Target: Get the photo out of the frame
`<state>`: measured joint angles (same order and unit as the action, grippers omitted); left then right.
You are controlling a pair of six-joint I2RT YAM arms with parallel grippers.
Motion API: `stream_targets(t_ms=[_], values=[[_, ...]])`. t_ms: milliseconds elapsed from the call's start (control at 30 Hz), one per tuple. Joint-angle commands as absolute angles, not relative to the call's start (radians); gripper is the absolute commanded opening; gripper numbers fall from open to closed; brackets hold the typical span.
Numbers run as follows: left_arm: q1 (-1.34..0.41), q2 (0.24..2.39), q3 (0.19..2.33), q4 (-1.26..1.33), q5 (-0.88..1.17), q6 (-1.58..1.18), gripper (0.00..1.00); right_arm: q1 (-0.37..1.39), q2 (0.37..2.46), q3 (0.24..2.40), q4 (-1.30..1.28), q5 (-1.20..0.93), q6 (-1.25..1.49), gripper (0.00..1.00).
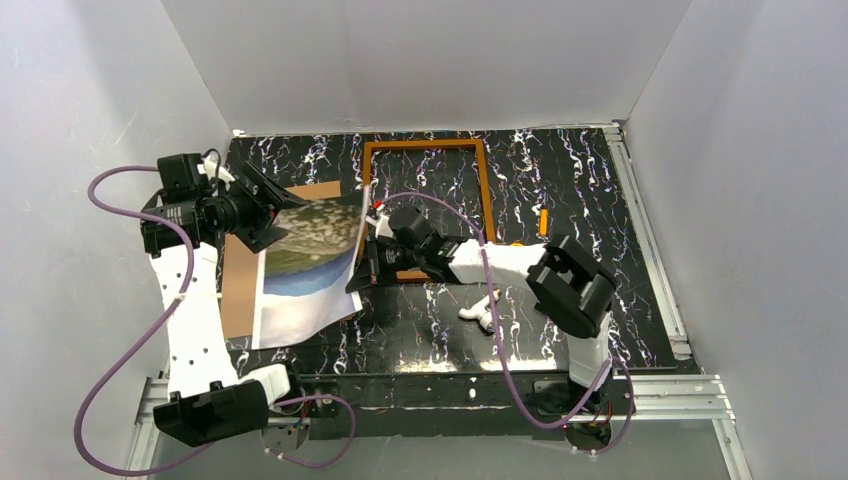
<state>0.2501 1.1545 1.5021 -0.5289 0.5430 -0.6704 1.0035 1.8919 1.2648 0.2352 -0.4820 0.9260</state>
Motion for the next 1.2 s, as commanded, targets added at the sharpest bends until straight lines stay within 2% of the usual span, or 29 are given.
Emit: stream_targets(t_ms=[0, 267, 800, 1033, 1167], values=[[0.232, 1.126, 1.435, -0.572, 0.609, -0.637, 0.74, 0.972, 1.941, 1.232, 0.464, -0.488, 1.095, 0.01], [0.156, 1.107, 1.361, -0.560, 0.589, -0.628, 0.74, 0.965, 2.095, 1.409, 0.278, -0.502, 1.031, 0.01], [0.028, 1.110, 1.310, -0.523, 0.525, -0.651, 0.74, 0.987, 2.205, 1.499, 0.244, -0.491, 1.081, 0.01], [-0.052, 1.117, 1.318, -0.523, 0.485, -0.655, 0.74, 1.008, 2.170, 1.493, 0.167, -0.453, 1.074, 0.34], [-0.079, 1.113, 1.334, -0.523, 0.470, -0.659, 0.75, 1.018, 2.038, 1.395, 0.067, -0.396, 0.989, 0.49]])
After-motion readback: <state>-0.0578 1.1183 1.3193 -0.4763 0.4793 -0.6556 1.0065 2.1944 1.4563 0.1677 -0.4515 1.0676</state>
